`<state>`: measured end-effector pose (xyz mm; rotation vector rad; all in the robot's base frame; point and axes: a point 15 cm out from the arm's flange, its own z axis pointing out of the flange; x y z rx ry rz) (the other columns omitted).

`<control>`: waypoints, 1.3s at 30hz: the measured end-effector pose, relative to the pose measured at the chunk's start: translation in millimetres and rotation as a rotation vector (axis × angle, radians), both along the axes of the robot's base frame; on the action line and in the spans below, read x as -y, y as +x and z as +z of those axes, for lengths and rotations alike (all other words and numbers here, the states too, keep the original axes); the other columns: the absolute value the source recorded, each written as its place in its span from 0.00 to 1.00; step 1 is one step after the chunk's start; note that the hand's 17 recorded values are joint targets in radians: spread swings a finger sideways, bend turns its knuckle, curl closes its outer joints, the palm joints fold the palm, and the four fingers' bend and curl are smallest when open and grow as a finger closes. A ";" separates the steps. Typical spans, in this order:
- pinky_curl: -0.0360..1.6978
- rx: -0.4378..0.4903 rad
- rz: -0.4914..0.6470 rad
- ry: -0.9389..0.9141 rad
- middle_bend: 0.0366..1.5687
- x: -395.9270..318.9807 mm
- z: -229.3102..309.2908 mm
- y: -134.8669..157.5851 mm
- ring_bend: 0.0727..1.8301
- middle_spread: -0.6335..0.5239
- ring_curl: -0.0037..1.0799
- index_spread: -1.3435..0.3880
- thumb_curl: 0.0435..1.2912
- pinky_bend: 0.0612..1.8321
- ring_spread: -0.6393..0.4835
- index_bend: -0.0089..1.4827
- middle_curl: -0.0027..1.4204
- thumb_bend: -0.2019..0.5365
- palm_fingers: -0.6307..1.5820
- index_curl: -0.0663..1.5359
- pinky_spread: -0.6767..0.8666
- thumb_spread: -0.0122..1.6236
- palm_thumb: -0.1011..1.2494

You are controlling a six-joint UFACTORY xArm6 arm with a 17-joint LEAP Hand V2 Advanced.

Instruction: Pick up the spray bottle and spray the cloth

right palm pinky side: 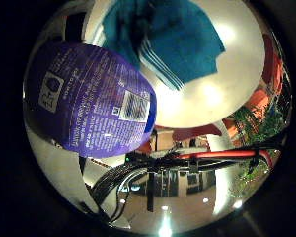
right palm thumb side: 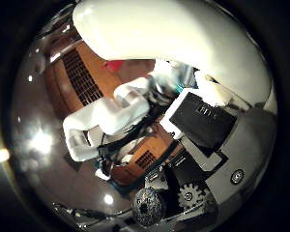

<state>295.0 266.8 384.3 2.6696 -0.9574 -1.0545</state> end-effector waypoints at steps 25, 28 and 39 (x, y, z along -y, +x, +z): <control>0.79 0.082 -0.233 0.693 0.88 -148.9 26.7 57.6 0.81 0.48 0.55 0.66 0.73 0.52 0.43 0.75 0.46 0.24 0.81 0.54 0.29 0.30 0.82; 0.79 0.088 -0.247 0.711 0.88 -157.4 6.4 57.2 0.81 0.48 0.55 0.66 0.73 0.51 0.43 0.75 0.46 0.24 0.81 0.54 0.30 0.30 0.82; 0.79 0.094 -0.260 0.713 0.87 -158.0 -44.1 53.6 0.81 0.48 0.55 0.66 0.73 0.51 0.43 0.75 0.46 0.24 0.82 0.54 0.30 0.30 0.82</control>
